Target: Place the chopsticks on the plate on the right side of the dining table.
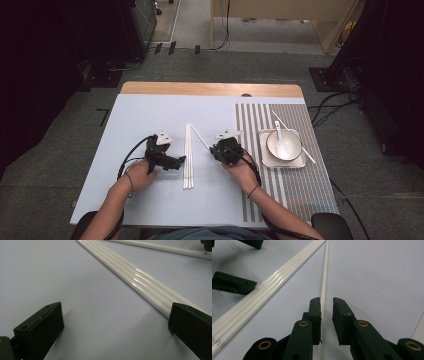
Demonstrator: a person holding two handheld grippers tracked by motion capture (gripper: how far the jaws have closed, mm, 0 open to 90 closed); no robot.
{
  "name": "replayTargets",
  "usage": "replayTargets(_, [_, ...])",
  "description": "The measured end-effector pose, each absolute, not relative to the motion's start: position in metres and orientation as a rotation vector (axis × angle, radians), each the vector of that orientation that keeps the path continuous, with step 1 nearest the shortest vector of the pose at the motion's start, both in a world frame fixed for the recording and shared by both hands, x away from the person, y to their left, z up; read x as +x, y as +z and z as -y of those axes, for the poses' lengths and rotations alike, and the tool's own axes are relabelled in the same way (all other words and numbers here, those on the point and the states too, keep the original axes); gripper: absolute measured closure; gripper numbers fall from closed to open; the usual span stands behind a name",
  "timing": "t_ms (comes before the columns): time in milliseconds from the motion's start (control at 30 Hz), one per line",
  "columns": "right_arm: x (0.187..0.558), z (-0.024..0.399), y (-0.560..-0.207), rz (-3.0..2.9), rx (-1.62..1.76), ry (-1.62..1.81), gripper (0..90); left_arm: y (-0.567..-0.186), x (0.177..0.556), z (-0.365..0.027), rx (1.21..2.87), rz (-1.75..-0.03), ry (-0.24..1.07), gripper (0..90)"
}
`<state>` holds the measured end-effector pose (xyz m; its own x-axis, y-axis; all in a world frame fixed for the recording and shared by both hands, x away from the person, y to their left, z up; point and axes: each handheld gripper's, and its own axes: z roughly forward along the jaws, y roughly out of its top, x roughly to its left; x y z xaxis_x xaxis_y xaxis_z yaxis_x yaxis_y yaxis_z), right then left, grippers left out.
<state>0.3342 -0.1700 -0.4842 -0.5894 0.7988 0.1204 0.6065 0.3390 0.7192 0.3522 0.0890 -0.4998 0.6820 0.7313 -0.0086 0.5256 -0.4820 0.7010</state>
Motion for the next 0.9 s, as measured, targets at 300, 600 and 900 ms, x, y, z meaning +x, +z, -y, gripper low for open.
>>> replayTargets(300, [0.32,0.175,-0.487,-2.356,1.245,1.067,78.8,-0.5,0.352,-0.089,2.199,-0.96,0.382,0.0])
replayTargets(600, [0.317,0.176,-0.491,-2.361,1.253,1.055,80.5,-0.5,0.352,-0.089,2.197,-0.96,0.382,0.0])
replayTargets(900, [0.316,0.175,-0.494,-2.345,1.229,1.045,83.9,-0.5,0.352,-0.089,2.199,-0.96,0.381,0.0])
